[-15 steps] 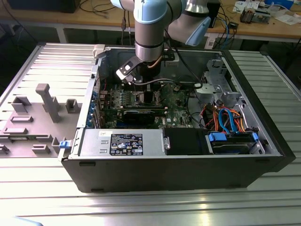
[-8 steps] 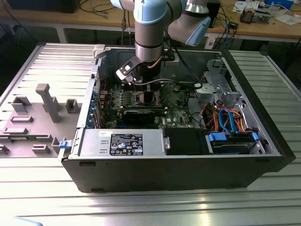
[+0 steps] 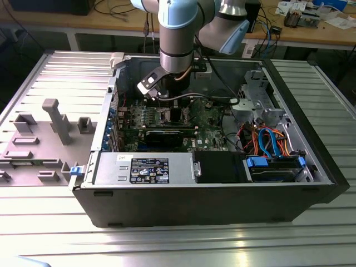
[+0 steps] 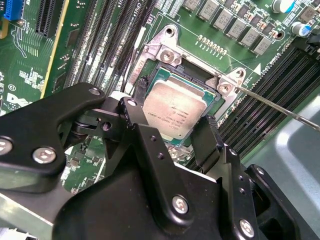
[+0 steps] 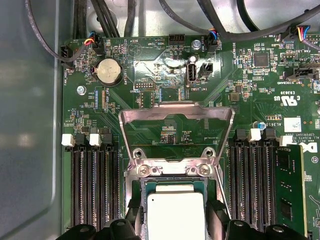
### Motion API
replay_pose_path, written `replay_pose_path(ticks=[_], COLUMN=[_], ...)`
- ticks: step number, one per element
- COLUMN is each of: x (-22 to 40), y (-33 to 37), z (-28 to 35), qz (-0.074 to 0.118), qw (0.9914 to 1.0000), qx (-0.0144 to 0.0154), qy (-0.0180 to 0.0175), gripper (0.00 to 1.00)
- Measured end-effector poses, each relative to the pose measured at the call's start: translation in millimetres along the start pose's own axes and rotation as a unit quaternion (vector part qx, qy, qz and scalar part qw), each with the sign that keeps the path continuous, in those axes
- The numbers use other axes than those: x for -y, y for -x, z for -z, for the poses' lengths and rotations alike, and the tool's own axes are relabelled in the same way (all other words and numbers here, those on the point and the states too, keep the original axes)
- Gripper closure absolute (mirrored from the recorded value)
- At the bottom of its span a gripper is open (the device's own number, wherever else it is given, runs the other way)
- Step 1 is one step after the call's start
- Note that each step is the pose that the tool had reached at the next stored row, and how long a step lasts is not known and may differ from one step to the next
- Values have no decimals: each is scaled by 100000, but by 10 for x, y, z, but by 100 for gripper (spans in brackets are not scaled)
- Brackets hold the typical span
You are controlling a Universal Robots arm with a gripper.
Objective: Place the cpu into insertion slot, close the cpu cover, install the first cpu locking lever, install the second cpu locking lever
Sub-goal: 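Place the cpu into insertion slot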
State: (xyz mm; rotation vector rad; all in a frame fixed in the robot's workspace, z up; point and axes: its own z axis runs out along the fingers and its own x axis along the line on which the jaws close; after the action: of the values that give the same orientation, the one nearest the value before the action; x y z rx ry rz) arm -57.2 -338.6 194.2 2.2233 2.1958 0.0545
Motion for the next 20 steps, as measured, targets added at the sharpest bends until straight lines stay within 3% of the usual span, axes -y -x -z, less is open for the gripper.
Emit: replay_pose_path(ticks=[9,20], x=[-3,4], y=[-1,-1], z=[41,43], qz=[2,-3], qw=[100000,100000], qx=[-4,-3], qy=[-17,-49], gripper=[39,39])
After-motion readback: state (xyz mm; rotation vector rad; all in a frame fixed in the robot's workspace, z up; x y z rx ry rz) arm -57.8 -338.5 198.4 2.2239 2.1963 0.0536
